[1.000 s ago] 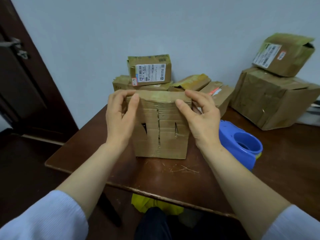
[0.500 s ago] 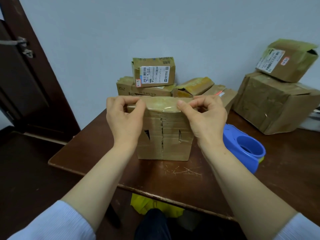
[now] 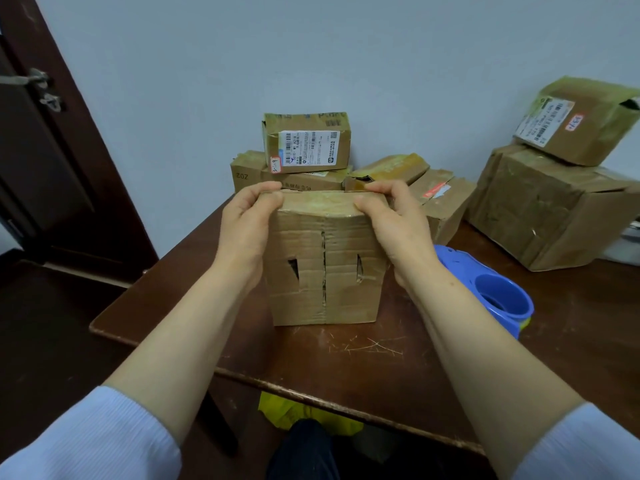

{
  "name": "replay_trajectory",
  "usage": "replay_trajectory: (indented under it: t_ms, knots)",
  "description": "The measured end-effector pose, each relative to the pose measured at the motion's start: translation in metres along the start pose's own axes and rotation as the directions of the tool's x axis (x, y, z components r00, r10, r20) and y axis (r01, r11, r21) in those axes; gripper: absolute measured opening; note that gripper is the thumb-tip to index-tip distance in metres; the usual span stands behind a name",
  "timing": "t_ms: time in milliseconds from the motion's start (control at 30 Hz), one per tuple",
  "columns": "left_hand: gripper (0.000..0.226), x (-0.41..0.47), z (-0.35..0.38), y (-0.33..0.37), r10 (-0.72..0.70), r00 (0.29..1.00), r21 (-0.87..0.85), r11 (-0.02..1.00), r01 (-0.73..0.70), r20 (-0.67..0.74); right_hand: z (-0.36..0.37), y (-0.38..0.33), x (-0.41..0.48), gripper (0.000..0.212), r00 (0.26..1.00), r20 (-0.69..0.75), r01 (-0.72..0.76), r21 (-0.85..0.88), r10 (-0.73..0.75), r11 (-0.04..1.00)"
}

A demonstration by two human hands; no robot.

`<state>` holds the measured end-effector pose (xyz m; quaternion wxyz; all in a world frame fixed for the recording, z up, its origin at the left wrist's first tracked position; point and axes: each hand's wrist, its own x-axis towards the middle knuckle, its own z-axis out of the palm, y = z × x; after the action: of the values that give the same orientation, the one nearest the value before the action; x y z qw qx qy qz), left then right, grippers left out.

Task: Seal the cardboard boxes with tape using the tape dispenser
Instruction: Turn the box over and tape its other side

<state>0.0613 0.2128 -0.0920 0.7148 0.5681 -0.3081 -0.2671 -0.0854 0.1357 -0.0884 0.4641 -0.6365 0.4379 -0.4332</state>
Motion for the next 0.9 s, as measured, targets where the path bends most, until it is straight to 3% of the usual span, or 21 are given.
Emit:
replay_trajectory:
  t_ms: [100, 167, 233, 300, 367, 433, 500, 567, 633, 700, 733, 800, 900]
  knots:
    - [0.013, 0.002, -0.001, 0.003, -0.016, 0.999, -0.066, 0.998, 0.014, -0.03, 0.005, 0.001, 0.003, 0.011, 0.997, -0.066, 0.044, 0.114, -0.037, 0.993]
    - [0.016, 0.002, 0.001, 0.003, -0.019, 0.997, -0.077, 0.997, 0.014, -0.07, 0.004, 0.0, 0.007, 0.013, 0.991, -0.12, 0.079, 0.178, -0.058, 0.981]
    - [0.02, 0.003, 0.003, 0.007, -0.044, 0.996, -0.051, 0.998, 0.04, -0.083, 0.002, -0.003, 0.008, 0.014, 0.987, -0.15, 0.083, 0.124, -0.064, 0.989]
    - [0.034, 0.004, 0.001, 0.013, -0.045, 0.998, 0.165, 0.985, 0.051, -0.042, 0.001, -0.01, 0.006, 0.024, 0.988, -0.127, 0.082, -0.002, -0.082, 0.997]
    - [0.059, 0.003, -0.002, 0.019, -0.012, 0.998, 0.478, 0.878, -0.018, 0.061, -0.001, -0.021, 0.001, 0.044, 0.997, -0.033, 0.065, -0.093, -0.068, 0.994]
    - [0.077, 0.0, -0.001, 0.021, -0.008, 0.996, 0.58, 0.813, -0.044, 0.086, 0.001, -0.027, -0.004, 0.061, 0.998, 0.047, 0.046, -0.222, -0.036, 0.974]
    - [0.077, 0.0, 0.001, 0.018, 0.001, 0.999, 0.56, 0.828, -0.029, 0.051, 0.003, -0.028, -0.007, 0.075, 0.999, 0.047, 0.023, -0.306, -0.009, 0.952]
    - [0.066, 0.002, 0.002, 0.015, 0.01, 1.0, 0.54, 0.841, -0.023, 0.028, 0.004, -0.028, -0.004, 0.074, 0.999, 0.047, 0.023, -0.321, -0.008, 0.947]
    - [0.045, 0.005, 0.0, 0.009, 0.045, 0.999, 0.509, 0.86, -0.034, -0.01, 0.001, -0.025, -0.002, 0.058, 0.998, 0.05, 0.057, -0.331, -0.043, 0.942]
    - [0.015, 0.006, -0.004, 0.005, 0.136, 0.989, 0.464, 0.881, -0.091, -0.065, -0.005, -0.021, 0.001, 0.029, 0.993, 0.033, 0.117, -0.271, -0.112, 0.955]
    - [0.019, 0.006, -0.005, 0.006, 0.163, 0.984, 0.457, 0.883, -0.111, -0.076, -0.008, -0.02, 0.001, 0.018, 0.991, 0.015, 0.131, -0.236, -0.131, 0.963]
    - [0.027, 0.007, -0.004, 0.006, 0.141, 0.988, 0.447, 0.889, -0.1, -0.061, -0.008, -0.02, 0.001, 0.024, 0.992, 0.009, 0.122, -0.197, -0.123, 0.973]
    - [0.069, 0.004, -0.001, 0.003, 0.063, 0.998, 0.443, 0.895, -0.059, 0.005, 0.001, -0.02, -0.004, 0.06, 0.996, 0.065, 0.081, -0.291, -0.065, 0.953]
